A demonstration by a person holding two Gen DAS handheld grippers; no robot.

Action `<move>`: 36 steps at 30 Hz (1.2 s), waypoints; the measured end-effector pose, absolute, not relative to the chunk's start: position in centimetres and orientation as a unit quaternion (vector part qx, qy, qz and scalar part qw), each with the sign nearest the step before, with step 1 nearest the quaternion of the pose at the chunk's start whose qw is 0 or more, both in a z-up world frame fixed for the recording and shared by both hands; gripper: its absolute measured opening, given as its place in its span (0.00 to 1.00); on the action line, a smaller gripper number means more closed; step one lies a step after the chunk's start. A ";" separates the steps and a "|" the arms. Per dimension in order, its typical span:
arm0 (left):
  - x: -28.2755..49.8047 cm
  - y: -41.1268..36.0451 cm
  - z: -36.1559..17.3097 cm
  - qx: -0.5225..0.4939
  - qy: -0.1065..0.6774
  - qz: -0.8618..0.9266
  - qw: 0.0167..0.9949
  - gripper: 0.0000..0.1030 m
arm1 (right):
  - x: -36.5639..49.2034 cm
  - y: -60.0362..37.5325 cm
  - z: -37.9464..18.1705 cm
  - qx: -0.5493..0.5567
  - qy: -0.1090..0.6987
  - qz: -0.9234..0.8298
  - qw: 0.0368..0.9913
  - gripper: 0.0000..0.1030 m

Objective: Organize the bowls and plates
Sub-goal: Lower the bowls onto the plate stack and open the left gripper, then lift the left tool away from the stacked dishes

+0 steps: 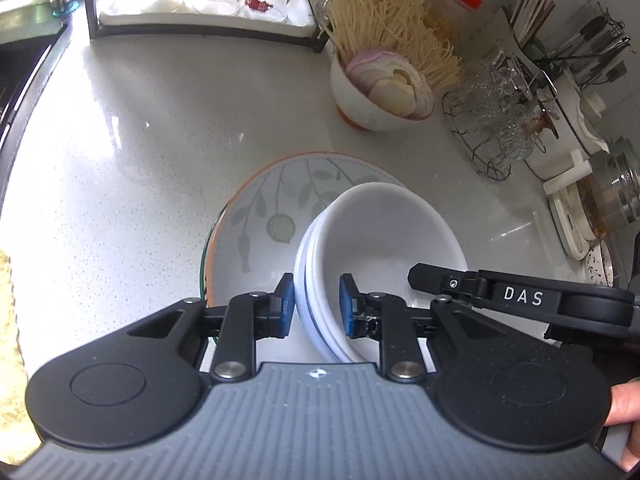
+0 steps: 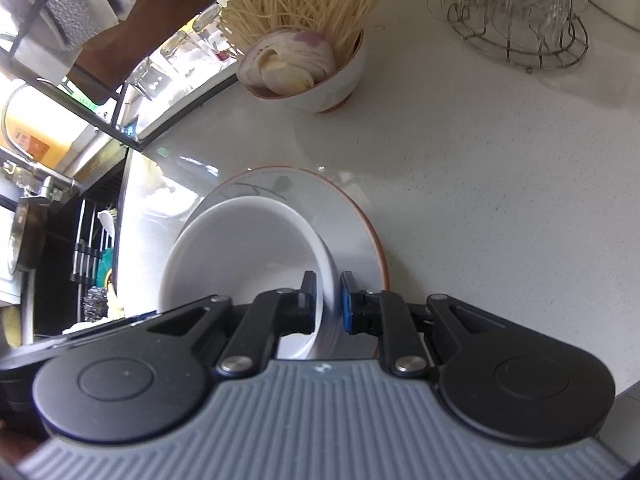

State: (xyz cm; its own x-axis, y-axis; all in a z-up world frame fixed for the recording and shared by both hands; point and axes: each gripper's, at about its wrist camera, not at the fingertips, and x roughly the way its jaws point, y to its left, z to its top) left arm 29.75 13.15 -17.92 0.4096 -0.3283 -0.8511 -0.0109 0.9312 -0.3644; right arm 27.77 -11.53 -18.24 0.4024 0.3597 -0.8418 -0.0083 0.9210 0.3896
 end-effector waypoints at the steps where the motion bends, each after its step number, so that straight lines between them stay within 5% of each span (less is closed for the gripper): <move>1: 29.7 13.2 -17.7 -0.158 0.534 -0.093 0.825 0.26 | 27.8 -11.5 -18.1 0.164 0.535 0.112 0.821 0.16; 6: 29.4 13.9 -16.2 -0.169 0.520 -0.084 0.833 0.31 | 27.0 -12.1 -16.6 0.166 0.511 0.117 0.835 0.37; 36: 20.8 8.3 0.9 -0.070 0.388 -0.128 0.910 0.31 | 15.8 -19.4 -3.7 0.156 0.285 0.139 0.935 0.39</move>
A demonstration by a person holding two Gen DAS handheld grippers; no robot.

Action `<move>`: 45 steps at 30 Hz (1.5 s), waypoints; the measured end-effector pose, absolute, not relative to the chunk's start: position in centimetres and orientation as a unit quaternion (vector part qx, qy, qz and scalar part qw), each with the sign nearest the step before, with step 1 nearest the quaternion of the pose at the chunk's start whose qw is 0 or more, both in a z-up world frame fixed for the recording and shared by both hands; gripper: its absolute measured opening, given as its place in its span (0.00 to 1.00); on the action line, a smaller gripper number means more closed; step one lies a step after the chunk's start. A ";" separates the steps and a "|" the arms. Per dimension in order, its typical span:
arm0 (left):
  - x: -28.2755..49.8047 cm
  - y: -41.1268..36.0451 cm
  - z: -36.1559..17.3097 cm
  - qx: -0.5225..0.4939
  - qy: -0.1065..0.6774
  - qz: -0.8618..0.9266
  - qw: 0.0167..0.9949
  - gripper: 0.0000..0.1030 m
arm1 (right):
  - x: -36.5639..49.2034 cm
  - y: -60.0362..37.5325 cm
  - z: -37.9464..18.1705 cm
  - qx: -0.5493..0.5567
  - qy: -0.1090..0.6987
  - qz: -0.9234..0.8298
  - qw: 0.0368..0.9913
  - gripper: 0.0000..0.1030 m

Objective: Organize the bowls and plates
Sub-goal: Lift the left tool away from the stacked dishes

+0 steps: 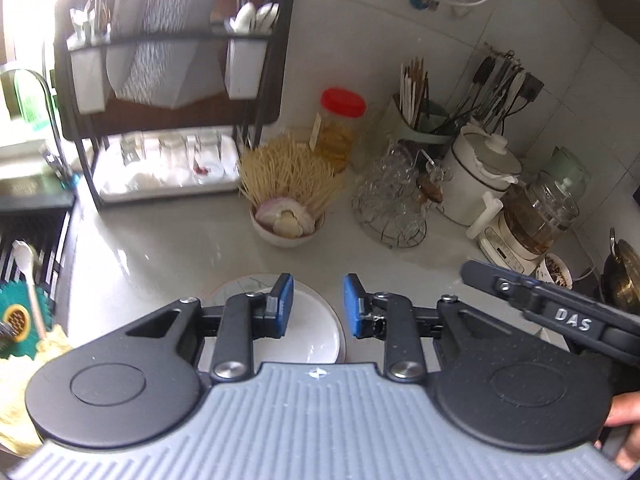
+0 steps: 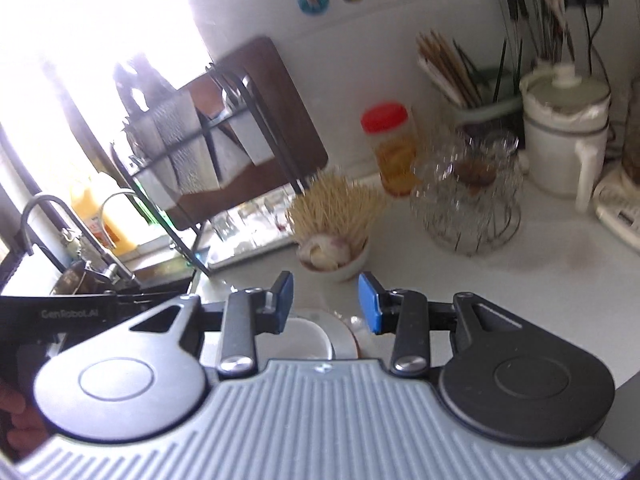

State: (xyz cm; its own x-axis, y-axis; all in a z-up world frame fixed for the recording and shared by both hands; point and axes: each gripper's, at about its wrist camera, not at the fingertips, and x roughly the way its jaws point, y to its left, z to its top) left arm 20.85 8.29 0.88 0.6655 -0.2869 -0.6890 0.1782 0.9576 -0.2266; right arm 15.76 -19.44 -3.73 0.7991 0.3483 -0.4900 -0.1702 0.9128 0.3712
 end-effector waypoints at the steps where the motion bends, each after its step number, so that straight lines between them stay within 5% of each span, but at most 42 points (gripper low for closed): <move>1: 20.2 8.0 1.4 -0.066 0.383 -0.125 0.913 0.31 | 15.2 -19.8 -3.3 0.154 0.280 0.142 0.937 0.39; 26: 4.8 1.4 3.1 -0.068 0.336 -0.067 0.937 0.37 | 3.1 -24.8 -2.4 0.092 0.226 0.172 0.954 0.39; 35: 1.7 0.4 2.6 -0.066 0.338 -0.051 0.938 0.60 | 1.1 -25.5 -2.7 0.084 0.230 0.180 0.953 0.39; 40: 0.1 -0.2 2.5 -0.062 0.345 -0.042 0.936 0.81 | 0.1 -26.0 -2.6 0.085 0.233 0.180 0.952 0.39; 43: -0.8 -0.3 2.6 -0.059 0.345 -0.028 0.936 0.90 | -0.3 -26.5 -2.6 0.087 0.234 0.178 0.952 0.56; 45: -1.3 -0.3 2.6 -0.058 0.346 -0.022 0.936 0.93 | -0.6 -26.7 -2.6 0.085 0.235 0.176 0.952 0.58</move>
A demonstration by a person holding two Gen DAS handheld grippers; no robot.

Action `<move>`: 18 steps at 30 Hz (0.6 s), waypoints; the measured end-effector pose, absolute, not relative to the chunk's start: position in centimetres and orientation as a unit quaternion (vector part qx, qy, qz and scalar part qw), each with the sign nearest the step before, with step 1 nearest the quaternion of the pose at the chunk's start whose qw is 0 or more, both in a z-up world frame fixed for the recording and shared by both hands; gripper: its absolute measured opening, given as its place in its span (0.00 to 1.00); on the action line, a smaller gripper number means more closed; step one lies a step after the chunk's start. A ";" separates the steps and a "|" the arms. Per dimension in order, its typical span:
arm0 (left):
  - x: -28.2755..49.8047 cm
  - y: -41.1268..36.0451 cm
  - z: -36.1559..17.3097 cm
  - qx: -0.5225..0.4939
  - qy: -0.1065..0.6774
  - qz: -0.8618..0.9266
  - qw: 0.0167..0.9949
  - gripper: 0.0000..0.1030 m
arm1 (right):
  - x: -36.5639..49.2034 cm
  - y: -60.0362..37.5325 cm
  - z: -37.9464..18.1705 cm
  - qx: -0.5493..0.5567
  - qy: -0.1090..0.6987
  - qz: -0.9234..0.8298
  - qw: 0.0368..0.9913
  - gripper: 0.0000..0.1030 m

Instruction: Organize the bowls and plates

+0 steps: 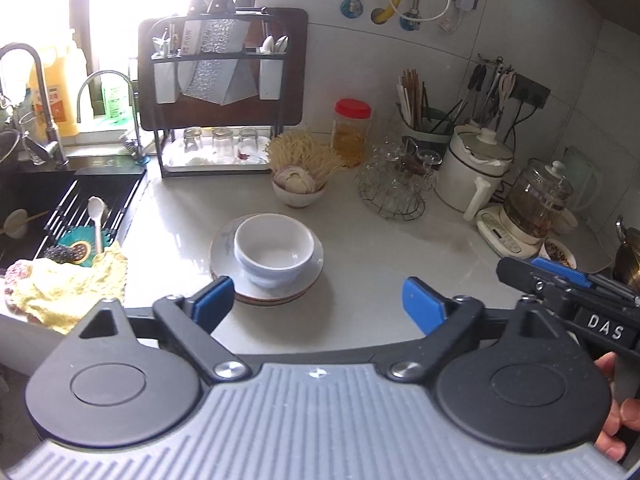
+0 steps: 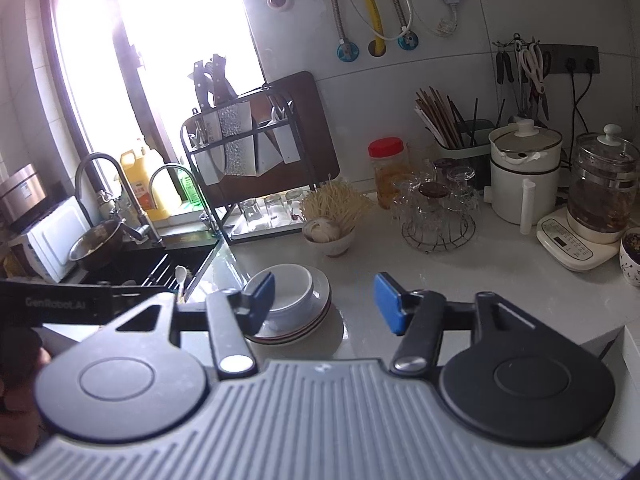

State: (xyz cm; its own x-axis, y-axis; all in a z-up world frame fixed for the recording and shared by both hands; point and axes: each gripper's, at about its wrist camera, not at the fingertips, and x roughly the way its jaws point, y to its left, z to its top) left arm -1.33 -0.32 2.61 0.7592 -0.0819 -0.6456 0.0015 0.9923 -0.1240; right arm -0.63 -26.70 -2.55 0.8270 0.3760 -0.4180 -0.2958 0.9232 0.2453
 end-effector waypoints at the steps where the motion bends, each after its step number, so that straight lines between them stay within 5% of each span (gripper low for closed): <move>1: -1.5 -0.3 2.6 -0.060 0.347 -0.019 0.936 0.93 | -0.7 -26.8 -2.6 0.082 0.237 0.175 0.952 0.59; 18: -4.0 -0.7 1.7 -0.054 0.359 0.021 0.931 0.96 | -1.9 -27.5 -2.9 0.058 0.255 0.166 0.951 0.72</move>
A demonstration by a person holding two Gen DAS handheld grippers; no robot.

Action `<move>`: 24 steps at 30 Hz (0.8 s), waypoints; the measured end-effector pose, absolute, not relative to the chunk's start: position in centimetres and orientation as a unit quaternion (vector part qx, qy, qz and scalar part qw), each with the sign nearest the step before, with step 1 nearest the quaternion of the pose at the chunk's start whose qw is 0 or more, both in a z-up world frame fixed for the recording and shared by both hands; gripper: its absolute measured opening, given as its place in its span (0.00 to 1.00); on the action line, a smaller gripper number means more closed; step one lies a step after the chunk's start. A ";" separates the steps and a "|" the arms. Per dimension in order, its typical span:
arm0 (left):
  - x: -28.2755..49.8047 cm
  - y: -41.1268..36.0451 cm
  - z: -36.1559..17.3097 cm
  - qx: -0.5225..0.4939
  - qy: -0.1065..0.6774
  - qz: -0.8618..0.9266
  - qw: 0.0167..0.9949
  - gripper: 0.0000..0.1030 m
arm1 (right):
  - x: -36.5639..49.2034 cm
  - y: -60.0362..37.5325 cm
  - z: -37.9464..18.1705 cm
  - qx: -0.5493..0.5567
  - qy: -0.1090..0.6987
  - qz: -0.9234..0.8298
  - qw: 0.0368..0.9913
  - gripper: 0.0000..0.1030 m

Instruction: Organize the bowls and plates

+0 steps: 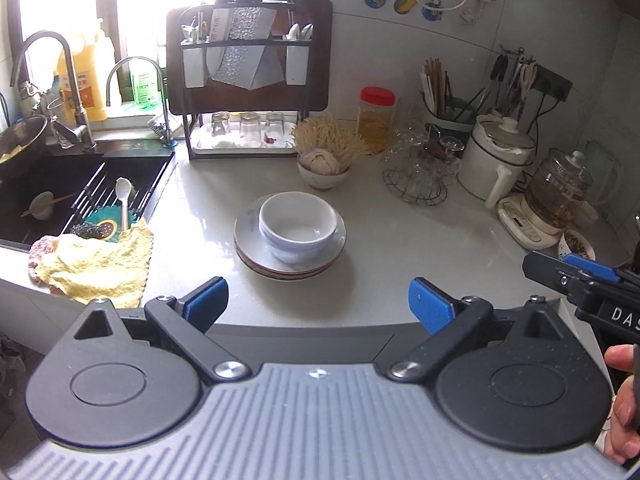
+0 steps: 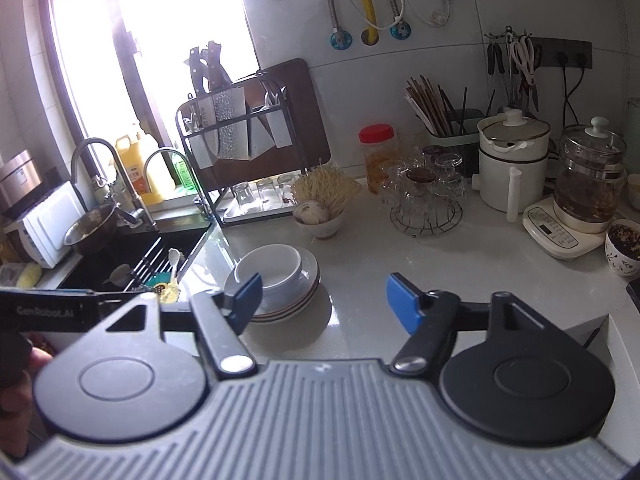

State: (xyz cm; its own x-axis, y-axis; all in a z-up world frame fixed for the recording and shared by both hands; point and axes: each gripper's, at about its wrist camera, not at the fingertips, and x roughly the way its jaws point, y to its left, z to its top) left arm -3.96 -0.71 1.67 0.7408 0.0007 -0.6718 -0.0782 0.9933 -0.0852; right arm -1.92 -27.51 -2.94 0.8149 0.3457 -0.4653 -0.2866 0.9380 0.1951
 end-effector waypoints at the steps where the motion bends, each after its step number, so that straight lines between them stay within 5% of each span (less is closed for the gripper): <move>1: -3.9 -0.7 1.7 -0.053 0.359 0.024 0.931 0.96 | -1.9 -27.5 -2.9 0.056 0.255 0.166 0.951 0.72; 10: -4.2 -0.3 1.7 -0.057 0.359 0.036 0.931 0.96 | -1.9 -27.8 -2.9 0.067 0.255 0.171 0.949 0.73; 13: -4.4 -0.1 1.6 -0.060 0.363 0.045 0.929 0.96 | -1.9 -27.9 -3.1 0.059 0.248 0.166 0.952 1.00; 24: -5.2 -0.2 1.6 -0.055 0.362 0.066 0.928 0.96 | -1.9 -27.6 -3.5 0.079 0.254 0.181 0.947 1.00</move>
State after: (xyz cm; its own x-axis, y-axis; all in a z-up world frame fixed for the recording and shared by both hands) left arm -5.22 -0.16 1.63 0.7295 0.0820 -0.6791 -0.1620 0.9852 -0.0551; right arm -1.85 -27.58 -3.47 0.8058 0.3828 -0.4518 -0.3028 0.9221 0.2411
